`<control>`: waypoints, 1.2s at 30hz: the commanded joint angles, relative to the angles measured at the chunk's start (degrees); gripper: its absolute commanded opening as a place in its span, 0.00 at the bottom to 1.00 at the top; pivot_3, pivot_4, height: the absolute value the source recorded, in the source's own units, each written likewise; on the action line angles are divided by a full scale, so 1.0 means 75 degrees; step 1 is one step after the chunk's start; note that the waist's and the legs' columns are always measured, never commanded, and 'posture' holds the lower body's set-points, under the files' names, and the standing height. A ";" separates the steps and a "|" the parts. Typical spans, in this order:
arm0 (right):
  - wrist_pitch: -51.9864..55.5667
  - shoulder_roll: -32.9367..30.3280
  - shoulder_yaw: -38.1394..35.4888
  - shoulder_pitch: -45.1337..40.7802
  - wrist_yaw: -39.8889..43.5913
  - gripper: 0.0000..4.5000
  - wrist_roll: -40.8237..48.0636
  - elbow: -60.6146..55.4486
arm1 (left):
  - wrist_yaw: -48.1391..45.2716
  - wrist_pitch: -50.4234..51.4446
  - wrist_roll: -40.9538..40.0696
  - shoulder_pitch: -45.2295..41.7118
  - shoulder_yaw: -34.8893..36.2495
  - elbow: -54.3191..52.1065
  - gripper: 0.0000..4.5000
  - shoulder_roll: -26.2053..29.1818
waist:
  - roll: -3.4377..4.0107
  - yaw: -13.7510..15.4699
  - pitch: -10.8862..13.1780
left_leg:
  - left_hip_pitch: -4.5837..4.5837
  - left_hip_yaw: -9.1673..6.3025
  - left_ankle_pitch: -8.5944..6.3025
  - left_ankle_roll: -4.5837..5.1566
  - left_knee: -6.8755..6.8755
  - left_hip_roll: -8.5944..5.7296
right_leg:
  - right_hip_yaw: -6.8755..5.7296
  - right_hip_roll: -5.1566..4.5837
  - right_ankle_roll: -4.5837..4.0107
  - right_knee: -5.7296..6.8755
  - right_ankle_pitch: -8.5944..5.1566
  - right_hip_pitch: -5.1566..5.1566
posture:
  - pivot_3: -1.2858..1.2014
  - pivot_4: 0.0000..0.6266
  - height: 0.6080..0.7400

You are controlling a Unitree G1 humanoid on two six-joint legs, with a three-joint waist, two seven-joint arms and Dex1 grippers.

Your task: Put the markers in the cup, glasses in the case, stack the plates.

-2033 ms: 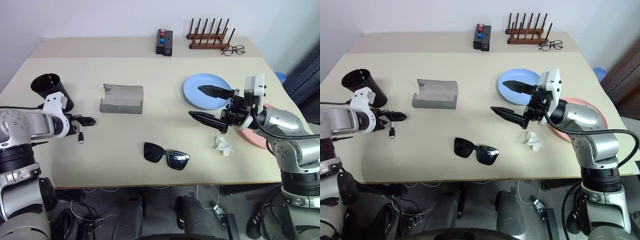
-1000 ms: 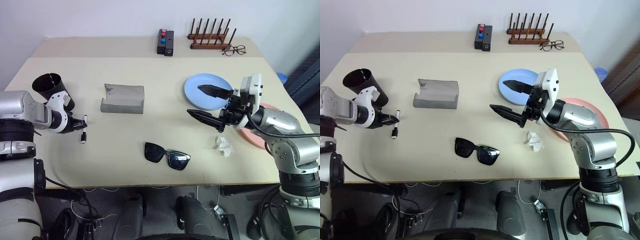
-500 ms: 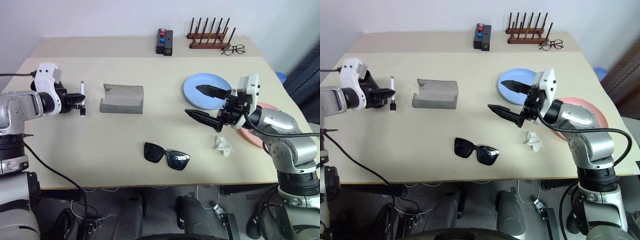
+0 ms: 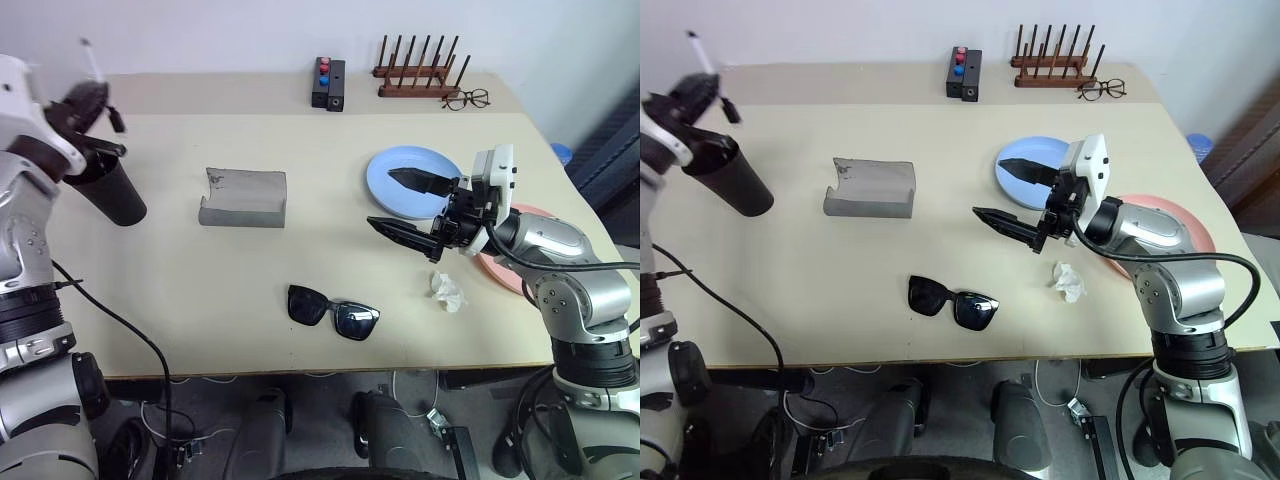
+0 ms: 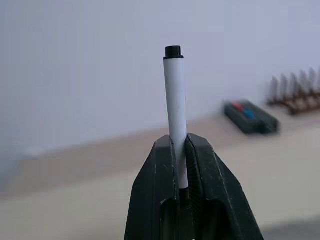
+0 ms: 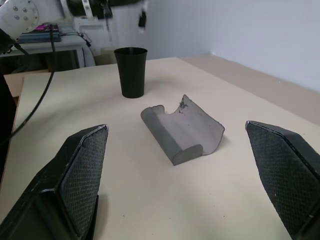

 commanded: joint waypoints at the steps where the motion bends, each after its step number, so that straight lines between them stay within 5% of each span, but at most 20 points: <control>1: -0.0092 0.0003 -0.0137 -0.0182 0.0008 1.00 0.0063 -0.0124 | -0.0402 -0.1269 -0.0082 0.0054 0.0584 0.0463 0.01 0.0309 | 0.0000 -0.0001 0.0000 | 0.0000 0.0000 0.0000 0.0000 0.0000 0.0000 | 0.0000 0.0000 0.0000 0.0000 0.0000 0.0000 | 0.52 0.24 1.00; 13: -0.0095 -0.0029 -0.0143 -0.0252 0.0069 1.00 0.0040 -0.0038 | -0.0234 -0.2712 -0.0235 0.0540 0.1216 0.2402 0.01 0.0305 | 0.0000 0.0006 0.0000 | 0.0001 0.0002 0.0000 0.0000 0.0002 0.0001 | -0.0002 0.0002 0.0001 0.0002 0.0001 0.0003 | 0.52 0.24 1.00; 36: -0.0098 -0.0065 -0.0184 -0.0167 0.0012 1.00 0.0006 -0.0123 | -0.0233 -0.1914 -0.0185 0.0671 0.0375 0.3127 0.01 -0.0022 | -0.0001 -0.0008 0.0000 | 0.0004 0.0002 0.0000 0.0000 0.0002 0.0002 | -0.0002 0.0005 0.0003 0.0005 0.0002 0.0004 | 0.52 0.24 1.00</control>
